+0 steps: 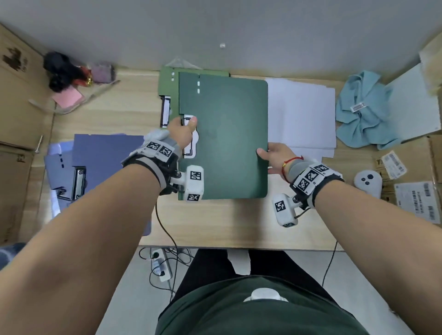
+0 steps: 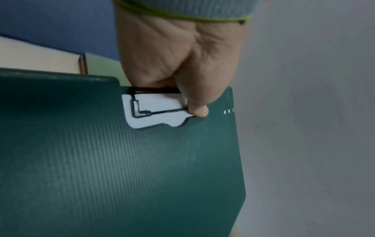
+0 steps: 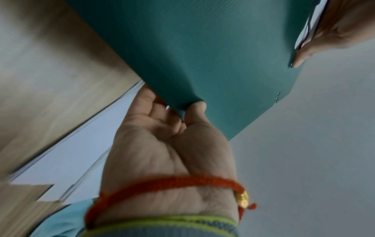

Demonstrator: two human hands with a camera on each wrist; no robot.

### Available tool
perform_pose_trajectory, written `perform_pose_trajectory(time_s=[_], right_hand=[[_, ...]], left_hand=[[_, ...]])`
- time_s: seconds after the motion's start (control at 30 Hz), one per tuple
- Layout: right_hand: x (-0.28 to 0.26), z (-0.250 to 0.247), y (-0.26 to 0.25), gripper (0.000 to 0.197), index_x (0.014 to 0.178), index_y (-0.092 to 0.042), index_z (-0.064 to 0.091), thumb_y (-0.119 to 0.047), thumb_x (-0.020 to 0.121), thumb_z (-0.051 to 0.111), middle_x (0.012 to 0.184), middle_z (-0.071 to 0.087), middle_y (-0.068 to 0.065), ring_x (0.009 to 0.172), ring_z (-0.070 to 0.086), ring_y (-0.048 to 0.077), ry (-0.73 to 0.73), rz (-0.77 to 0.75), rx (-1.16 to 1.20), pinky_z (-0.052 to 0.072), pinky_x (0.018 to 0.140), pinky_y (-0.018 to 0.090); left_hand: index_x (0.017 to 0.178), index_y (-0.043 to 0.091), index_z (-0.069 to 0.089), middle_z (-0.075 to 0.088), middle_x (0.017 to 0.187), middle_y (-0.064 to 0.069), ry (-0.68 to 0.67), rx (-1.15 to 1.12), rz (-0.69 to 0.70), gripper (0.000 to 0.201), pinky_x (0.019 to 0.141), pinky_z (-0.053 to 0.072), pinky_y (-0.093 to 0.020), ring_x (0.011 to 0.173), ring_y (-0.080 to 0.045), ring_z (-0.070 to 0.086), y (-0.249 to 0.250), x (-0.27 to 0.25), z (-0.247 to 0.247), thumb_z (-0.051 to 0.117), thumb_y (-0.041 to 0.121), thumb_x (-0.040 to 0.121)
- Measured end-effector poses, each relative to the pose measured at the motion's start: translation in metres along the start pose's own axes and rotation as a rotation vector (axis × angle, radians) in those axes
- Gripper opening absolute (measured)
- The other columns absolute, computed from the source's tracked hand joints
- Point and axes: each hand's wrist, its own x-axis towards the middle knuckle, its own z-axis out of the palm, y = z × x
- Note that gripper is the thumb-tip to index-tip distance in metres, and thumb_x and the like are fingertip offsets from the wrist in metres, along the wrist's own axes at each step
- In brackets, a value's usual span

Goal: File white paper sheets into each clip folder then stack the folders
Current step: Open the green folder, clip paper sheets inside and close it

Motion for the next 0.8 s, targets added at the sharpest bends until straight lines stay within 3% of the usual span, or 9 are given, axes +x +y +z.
perform_pose_trajectory(time_s=[0.1, 0.3, 0.37, 0.47, 0.5, 0.57, 0.63, 0.7, 0.8], right_hand=[[0.004, 0.020, -0.031, 0.018, 0.113, -0.018, 0.063, -0.017, 0.097, 0.055, 0.104, 0.069, 0.007, 0.085, 0.066, 0.023, 0.003, -0.057, 0.092, 0.056, 0.084, 0.043], [0.063, 0.051, -0.073, 0.025, 0.112, -0.017, 0.064, -0.028, 0.090, 0.060, 0.113, 0.070, 0.008, 0.103, 0.066, 0.030, 0.076, -0.059, -0.016, 0.051, 0.096, 0.049], [0.080, 0.061, -0.084, 0.029, 0.115, -0.016, 0.063, -0.030, 0.090, 0.059, 0.117, 0.068, 0.009, 0.106, 0.065, 0.032, 0.084, -0.028, -0.057, 0.051, 0.095, 0.051], [0.083, 0.075, -0.101, 0.032, 0.121, -0.010, 0.060, -0.027, 0.094, 0.057, 0.121, 0.065, 0.010, 0.110, 0.062, 0.032, 0.119, 0.001, -0.120, 0.051, 0.097, 0.048], [0.085, 0.079, -0.105, 0.034, 0.122, -0.008, 0.059, -0.027, 0.095, 0.057, 0.122, 0.064, 0.011, 0.111, 0.061, 0.033, 0.133, 0.002, -0.164, 0.050, 0.098, 0.048], [0.088, 0.084, -0.109, 0.037, 0.125, -0.006, 0.058, -0.027, 0.095, 0.056, 0.125, 0.063, 0.012, 0.112, 0.060, 0.033, 0.170, 0.012, -0.226, 0.049, 0.099, 0.047], [0.090, 0.088, -0.109, 0.042, 0.130, -0.003, 0.054, -0.027, 0.095, 0.055, 0.127, 0.060, 0.013, 0.112, 0.059, 0.035, 0.217, 0.040, -0.312, 0.049, 0.099, 0.045], [0.099, 0.093, -0.109, 0.046, 0.132, 0.001, 0.049, -0.025, 0.095, 0.055, 0.129, 0.057, 0.017, 0.116, 0.057, 0.036, 0.248, 0.061, -0.407, 0.047, 0.097, 0.037], [0.104, 0.100, -0.107, 0.045, 0.130, 0.002, 0.050, -0.024, 0.094, 0.057, 0.131, 0.057, 0.018, 0.121, 0.053, 0.034, 0.250, 0.066, -0.503, 0.042, 0.092, 0.032]], left_hand=[[0.099, 0.007, 0.065, 0.071, 0.106, -0.020, -0.073, 0.049, -0.030, 0.055, 0.092, 0.053, -0.056, 0.097, -0.036, 0.068, 0.011, 0.020, -0.036, 0.067, 0.056, 0.074], [0.126, 0.000, 0.057, 0.062, 0.110, -0.014, -0.067, 0.468, -0.099, 0.071, 0.097, 0.047, -0.040, 0.100, -0.030, 0.059, 0.000, 0.037, -0.089, 0.066, 0.055, 0.083], [0.132, 0.004, 0.052, 0.060, 0.125, -0.014, -0.100, 0.554, -0.184, 0.087, 0.102, 0.045, -0.044, 0.111, -0.033, 0.059, -0.017, 0.044, -0.095, 0.067, 0.066, 0.072], [0.131, 0.013, 0.052, 0.064, 0.124, -0.005, -0.101, 0.687, -0.226, 0.109, 0.099, 0.047, -0.045, 0.110, -0.030, 0.061, -0.052, 0.074, -0.091, 0.055, 0.077, 0.043], [0.127, 0.014, 0.054, 0.067, 0.118, -0.004, -0.119, 0.736, -0.231, 0.104, 0.097, 0.049, -0.044, 0.106, -0.029, 0.063, -0.056, 0.079, -0.088, 0.053, 0.076, 0.043], [0.102, 0.015, 0.059, 0.068, 0.097, -0.004, -0.152, 0.841, -0.220, 0.068, 0.089, 0.053, -0.040, 0.090, -0.027, 0.065, -0.047, 0.070, -0.087, 0.055, 0.066, 0.057], [0.075, 0.017, 0.048, 0.057, 0.076, -0.001, -0.202, 0.853, -0.172, 0.035, 0.079, 0.050, -0.027, 0.074, -0.022, 0.059, -0.044, 0.063, -0.083, 0.060, 0.050, 0.076], [0.069, 0.024, 0.039, 0.052, 0.075, 0.000, -0.229, 0.807, -0.158, 0.032, 0.074, 0.046, -0.028, 0.075, -0.021, 0.053, -0.050, 0.069, -0.076, 0.064, 0.035, 0.085], [0.070, 0.026, 0.040, 0.054, 0.079, -0.003, -0.201, 0.786, -0.135, 0.029, 0.080, 0.049, -0.033, 0.082, -0.024, 0.053, -0.057, 0.075, -0.069, 0.066, 0.029, 0.084]])
